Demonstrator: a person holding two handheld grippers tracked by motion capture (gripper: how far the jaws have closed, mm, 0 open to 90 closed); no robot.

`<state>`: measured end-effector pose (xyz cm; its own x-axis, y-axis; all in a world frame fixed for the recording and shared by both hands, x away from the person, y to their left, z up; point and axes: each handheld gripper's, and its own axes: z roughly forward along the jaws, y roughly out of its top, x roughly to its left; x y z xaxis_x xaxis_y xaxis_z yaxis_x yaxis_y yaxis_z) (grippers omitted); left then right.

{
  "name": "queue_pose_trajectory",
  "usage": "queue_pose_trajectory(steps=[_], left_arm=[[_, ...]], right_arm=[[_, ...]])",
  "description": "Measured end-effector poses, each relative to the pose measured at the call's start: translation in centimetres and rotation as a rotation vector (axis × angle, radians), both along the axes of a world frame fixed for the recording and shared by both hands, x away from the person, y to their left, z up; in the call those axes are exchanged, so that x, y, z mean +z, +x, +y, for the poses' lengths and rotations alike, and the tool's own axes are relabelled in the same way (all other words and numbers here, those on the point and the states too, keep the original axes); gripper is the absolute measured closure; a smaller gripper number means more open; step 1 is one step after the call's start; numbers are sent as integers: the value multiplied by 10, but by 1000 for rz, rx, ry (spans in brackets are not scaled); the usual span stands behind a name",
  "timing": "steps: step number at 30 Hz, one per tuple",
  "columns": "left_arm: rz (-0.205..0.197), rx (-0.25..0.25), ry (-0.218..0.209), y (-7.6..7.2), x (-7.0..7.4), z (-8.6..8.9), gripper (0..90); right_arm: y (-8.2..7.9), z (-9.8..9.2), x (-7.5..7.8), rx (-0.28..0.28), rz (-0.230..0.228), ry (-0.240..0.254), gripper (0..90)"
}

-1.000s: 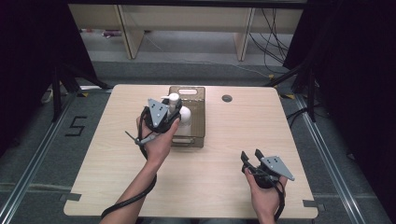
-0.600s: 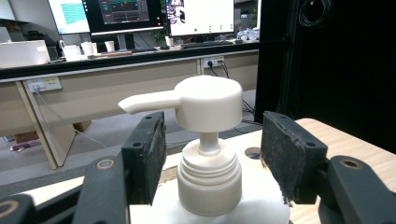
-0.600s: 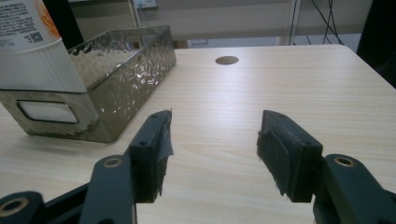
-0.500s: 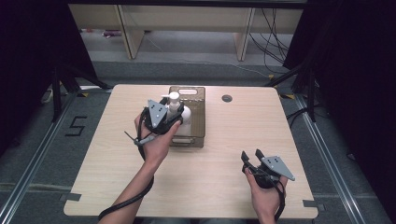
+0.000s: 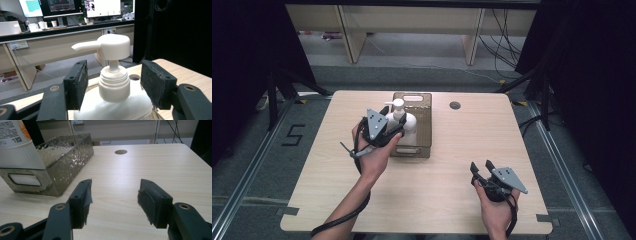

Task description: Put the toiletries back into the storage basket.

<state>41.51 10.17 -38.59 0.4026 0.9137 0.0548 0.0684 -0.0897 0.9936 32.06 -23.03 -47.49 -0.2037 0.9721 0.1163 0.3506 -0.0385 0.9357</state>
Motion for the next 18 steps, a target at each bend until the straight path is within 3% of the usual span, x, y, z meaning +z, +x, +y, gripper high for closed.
queue_pose_trajectory(steps=[2,3,4,10,11,12,14,16,18], left_arm=[[-12,-2,26,0,0,4,380],[0,-3,16,-2,-1,5,379],[2,-4,16,-2,-1,6,379],[0,-19,24,-7,-3,10,375],[12,-23,8,-8,-4,10,374],[-4,-22,23,-10,-5,12,375],[6,-28,18,-12,-6,12,375],[-7,-29,46,-15,-7,16,372],[3,-35,41,-18,-10,17,370]], right_arm=[[0,2,-1,6,-5,29,443],[0,2,-1,3,-1,33,443],[1,0,-2,13,-22,-6,443],[2,1,-2,12,-23,-4,443],[1,0,-2,13,-23,-4,442],[1,0,-1,11,-17,-6,442],[0,0,-1,-2,-6,-21,442],[1,0,-2,16,-22,-5,442],[1,0,-2,13,-21,-6,442]])
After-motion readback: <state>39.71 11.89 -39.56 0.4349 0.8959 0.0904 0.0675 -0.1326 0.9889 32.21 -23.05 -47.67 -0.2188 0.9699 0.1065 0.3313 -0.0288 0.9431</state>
